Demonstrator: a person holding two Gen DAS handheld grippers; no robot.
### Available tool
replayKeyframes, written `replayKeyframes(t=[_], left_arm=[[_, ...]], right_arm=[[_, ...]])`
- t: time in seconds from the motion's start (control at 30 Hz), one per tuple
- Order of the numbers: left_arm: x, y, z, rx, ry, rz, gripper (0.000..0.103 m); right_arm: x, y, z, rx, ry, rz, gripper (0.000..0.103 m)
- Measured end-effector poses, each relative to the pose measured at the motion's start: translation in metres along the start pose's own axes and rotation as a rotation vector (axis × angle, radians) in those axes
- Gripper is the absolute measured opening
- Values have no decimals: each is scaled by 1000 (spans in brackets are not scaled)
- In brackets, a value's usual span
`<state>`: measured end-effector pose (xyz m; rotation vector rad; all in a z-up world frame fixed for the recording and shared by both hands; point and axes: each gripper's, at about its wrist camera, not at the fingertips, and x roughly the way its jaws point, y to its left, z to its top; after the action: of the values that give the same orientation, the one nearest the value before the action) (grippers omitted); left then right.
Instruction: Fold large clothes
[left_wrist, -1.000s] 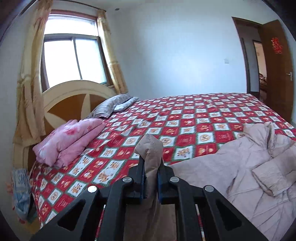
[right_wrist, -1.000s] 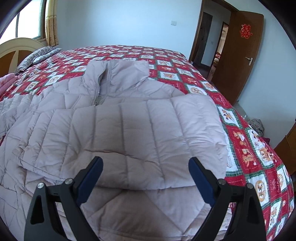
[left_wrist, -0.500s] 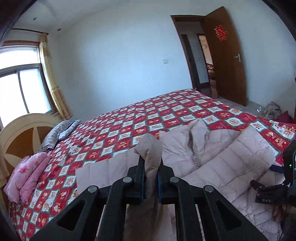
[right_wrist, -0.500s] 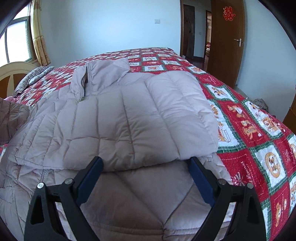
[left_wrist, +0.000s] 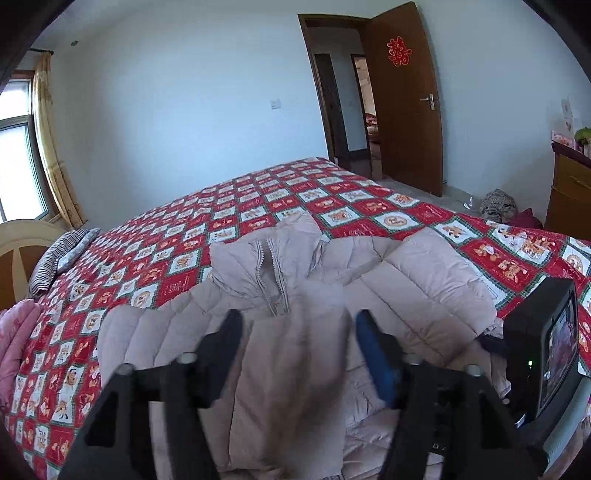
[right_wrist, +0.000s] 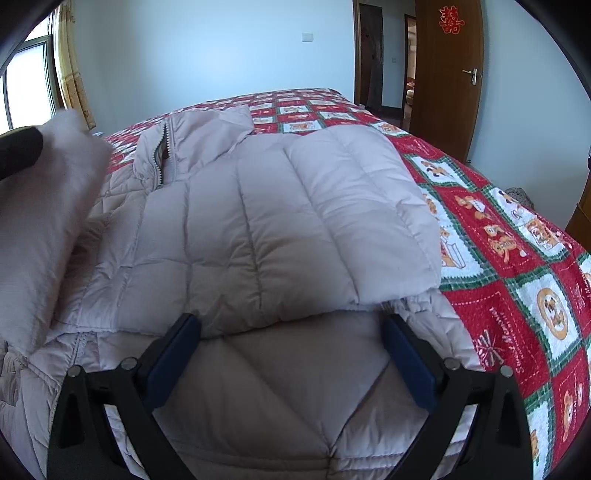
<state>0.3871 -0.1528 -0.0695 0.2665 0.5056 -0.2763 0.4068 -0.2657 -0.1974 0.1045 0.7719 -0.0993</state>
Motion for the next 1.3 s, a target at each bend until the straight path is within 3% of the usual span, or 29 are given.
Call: replayKeyframes(t=[0.1,0.27,0.5,0.57,0.67,0.73,0.77,0.8,0.83,0.9,0.97,1.13,1.2,1.23,1.27,1.3], left_arm=[[-15,3,4,5,-72,1,95],[-24,38,-4,3,-88,88,97],[-1,142,-65,-90,63,282,97],[3,168,-83,-143,99,319,97],[7,194,-105,-223,152,353,96],[7,204,-114,-265,175,353,96],[5,207,-118,-275,177,352,96],[3,208,-119,-275,175,355,96],[0,210,-121,-271,172,362,96],[-6,215,-121,-263,165,376,96],[-10,222,-120,-261,161,400,96],[-13,245,-120,-311,168,431,96],[-12,246,-118,-331,168,419,96],[-11,244,-114,-335,166,411,96],[-9,239,-110,-329,162,399,96],[-8,233,-104,-317,155,387,96]], right_arm=[[0,-2,0,12,-2,13,102],[-4,-6,0,37,-23,43,102],[-49,-29,-1,205,-88,172,101],[-51,-23,7,209,-65,215,98],[-37,-4,20,176,-5,271,76],[-18,13,24,146,64,297,70],[-10,19,24,140,93,312,55],[-3,26,24,125,118,315,32],[-3,30,22,107,121,302,21],[-8,31,20,104,109,300,13],[-15,25,16,110,96,283,11],[-25,4,10,105,66,184,10],[-23,9,11,55,72,159,18],[-23,10,12,40,74,136,25],[-25,12,14,34,73,116,51],[-31,10,15,44,50,113,68]])
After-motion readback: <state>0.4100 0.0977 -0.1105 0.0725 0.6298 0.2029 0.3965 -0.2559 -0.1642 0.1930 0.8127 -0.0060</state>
